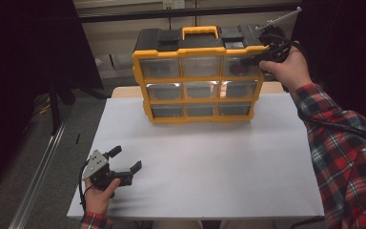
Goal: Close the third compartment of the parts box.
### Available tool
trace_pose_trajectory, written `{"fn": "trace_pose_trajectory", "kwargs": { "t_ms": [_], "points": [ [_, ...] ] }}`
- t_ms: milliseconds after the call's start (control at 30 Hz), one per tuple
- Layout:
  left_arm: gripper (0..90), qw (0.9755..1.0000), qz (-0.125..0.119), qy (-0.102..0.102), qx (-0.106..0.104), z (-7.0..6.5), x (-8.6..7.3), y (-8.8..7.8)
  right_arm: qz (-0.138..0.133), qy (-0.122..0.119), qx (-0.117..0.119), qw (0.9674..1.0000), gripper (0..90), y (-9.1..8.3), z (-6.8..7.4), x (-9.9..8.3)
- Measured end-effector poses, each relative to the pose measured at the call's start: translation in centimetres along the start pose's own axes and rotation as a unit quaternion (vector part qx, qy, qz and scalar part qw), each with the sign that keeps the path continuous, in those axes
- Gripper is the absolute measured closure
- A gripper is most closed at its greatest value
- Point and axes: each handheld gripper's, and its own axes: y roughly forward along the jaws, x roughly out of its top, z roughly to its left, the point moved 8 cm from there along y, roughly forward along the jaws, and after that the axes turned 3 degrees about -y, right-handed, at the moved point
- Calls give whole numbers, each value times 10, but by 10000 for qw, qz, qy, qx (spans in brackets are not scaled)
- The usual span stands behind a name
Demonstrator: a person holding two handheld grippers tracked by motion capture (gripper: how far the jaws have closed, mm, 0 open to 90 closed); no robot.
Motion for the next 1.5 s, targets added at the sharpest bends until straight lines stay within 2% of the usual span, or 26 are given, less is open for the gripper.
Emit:
{"fn": "trace_pose_trajectory", "kwargs": {
  "t_ms": [633, 700, 1033, 1200, 1433, 1467, 1500],
  "points": [
    [16, 10000, -5, -10, 1, 0, 0, 0, -9, -2, -30, 10000, 900, 2, -1, 0],
    [16, 10000, 28, 35, 13, 1, 0, 0, -23, 0, -19, 10000, 900, 2, -2, 0],
    [16, 10000, 1, -23, -10, 0, 0, 0, 21, 8, -37, 10000, 900, 6, -3, -2],
    [16, 10000, 23, 39, -3, 1, 0, 0, 14, 27, -52, 10000, 900, 7, -4, -1],
    [16, 10000, 14, -15, -8, 1, -1, 0, -19, 32, -105, 9999, 900, 7, -5, 0],
    [16, 10000, 24, 11, 48, 1, -1, 0, -28, 44, -83, 10000, 900, 7, -5, 0],
    [16, 10000, 19, 9, 3, 1, -1, 0, -29, 49, -92, 9999, 900, 7, -6, 0]
  ]
}}
